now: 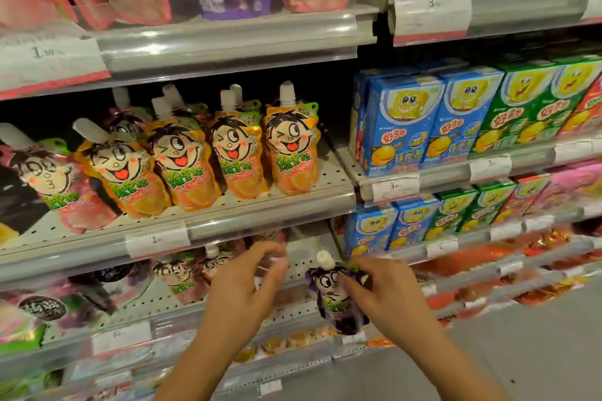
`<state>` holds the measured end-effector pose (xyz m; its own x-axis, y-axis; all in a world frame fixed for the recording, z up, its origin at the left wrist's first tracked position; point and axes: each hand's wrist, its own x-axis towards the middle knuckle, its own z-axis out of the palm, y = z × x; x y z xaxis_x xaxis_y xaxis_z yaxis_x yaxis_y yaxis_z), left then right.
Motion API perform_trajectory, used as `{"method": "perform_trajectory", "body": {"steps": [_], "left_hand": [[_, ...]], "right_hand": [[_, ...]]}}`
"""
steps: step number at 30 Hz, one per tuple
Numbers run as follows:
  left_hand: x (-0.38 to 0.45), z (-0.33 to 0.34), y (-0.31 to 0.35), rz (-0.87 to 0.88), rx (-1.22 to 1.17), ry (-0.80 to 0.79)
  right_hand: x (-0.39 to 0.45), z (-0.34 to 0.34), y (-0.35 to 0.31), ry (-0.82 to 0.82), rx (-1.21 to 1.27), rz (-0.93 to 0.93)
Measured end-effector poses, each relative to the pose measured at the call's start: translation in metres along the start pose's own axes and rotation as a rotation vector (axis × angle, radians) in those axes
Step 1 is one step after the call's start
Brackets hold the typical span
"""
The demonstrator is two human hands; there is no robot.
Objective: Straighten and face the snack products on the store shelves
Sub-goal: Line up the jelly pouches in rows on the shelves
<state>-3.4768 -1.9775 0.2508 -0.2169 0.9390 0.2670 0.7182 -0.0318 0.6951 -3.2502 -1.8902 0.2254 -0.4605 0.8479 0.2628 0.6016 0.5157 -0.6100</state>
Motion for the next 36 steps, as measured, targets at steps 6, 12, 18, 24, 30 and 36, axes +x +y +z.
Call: {"method": "perform_trajectory", "body": {"steps": [6,12,18,24,30,36], "left_hand": [[0.015,0.049,-0.026,-0.24,0.11,-0.053],[0.06,0.069,-0.035,-0.419,0.172,0.063],[0.087,0.07,-0.049,-0.435,0.203,0.039],[0.082,0.072,-0.044,-0.391,0.255,0.08],[0.055,0.075,-0.049,-0.318,0.345,0.18],[0.043,0.064,-0.056,-0.215,0.424,0.104]], "right_hand": [[-0.019,0.024,0.036,-0.071,-0.102,0.062],[-0.02,0.021,0.044,-0.08,-0.093,0.087],[-0.022,0.012,0.059,-0.07,-0.083,0.135],[-0.026,0.007,0.071,-0.039,-0.081,0.162],[-0.022,0.014,0.07,-0.042,-0.066,0.183],[-0.014,0.026,0.051,-0.092,-0.09,0.164]]}}
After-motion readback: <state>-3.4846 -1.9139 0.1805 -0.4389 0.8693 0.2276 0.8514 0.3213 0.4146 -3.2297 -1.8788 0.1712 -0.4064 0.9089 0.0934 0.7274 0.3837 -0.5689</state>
